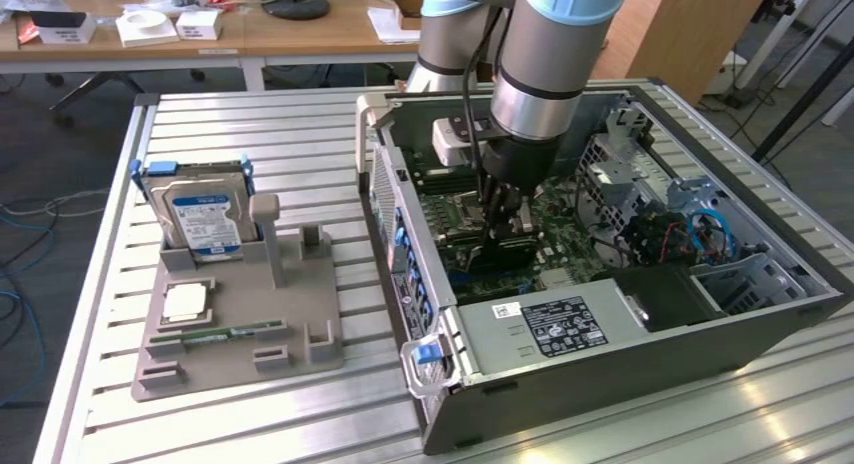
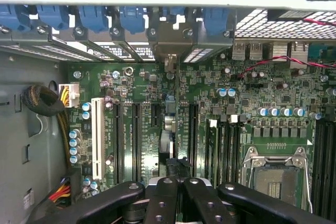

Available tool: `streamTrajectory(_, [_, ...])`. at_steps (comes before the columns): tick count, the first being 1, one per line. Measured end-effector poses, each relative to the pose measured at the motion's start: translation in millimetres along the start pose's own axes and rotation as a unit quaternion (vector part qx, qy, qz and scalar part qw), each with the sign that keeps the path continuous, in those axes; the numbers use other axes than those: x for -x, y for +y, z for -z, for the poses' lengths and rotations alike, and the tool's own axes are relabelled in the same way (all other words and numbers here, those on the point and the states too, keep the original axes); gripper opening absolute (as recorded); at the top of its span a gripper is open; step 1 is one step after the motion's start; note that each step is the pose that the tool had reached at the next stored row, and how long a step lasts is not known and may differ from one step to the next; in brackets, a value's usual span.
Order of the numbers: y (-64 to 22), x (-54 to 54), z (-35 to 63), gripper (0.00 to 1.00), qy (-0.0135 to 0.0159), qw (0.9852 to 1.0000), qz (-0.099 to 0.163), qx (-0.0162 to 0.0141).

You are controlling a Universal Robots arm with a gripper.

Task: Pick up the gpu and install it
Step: 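Press down on the gpu until it lock into place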

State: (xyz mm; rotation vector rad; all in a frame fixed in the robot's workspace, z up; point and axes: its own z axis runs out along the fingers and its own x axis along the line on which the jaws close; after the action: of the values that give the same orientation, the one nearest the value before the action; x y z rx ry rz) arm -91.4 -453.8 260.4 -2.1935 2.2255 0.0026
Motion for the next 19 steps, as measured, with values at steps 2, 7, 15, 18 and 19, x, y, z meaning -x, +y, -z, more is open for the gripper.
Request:
streamTrajectory(2, [-0.1,0.1,3.5,0.1,-0.0001,1.0,0.0,-0.0002])
streamTrajectory(7, [-0.2,0.1,15.7,0.1,0.0008,1.0,0.0,0.0003])
streamTrajectory(15, [-0.4,0.3,36.7,0.1,0.0008,1.0,0.0,0.0003])
streamTrajectory(18, [-0.5,0.4,44.9,0.1,0.0008,1.0,0.0,0.0003])
streamTrajectory(19, [-0.5,0.5,47.8,0.1,0.0008,1.0,0.0,0.0003])
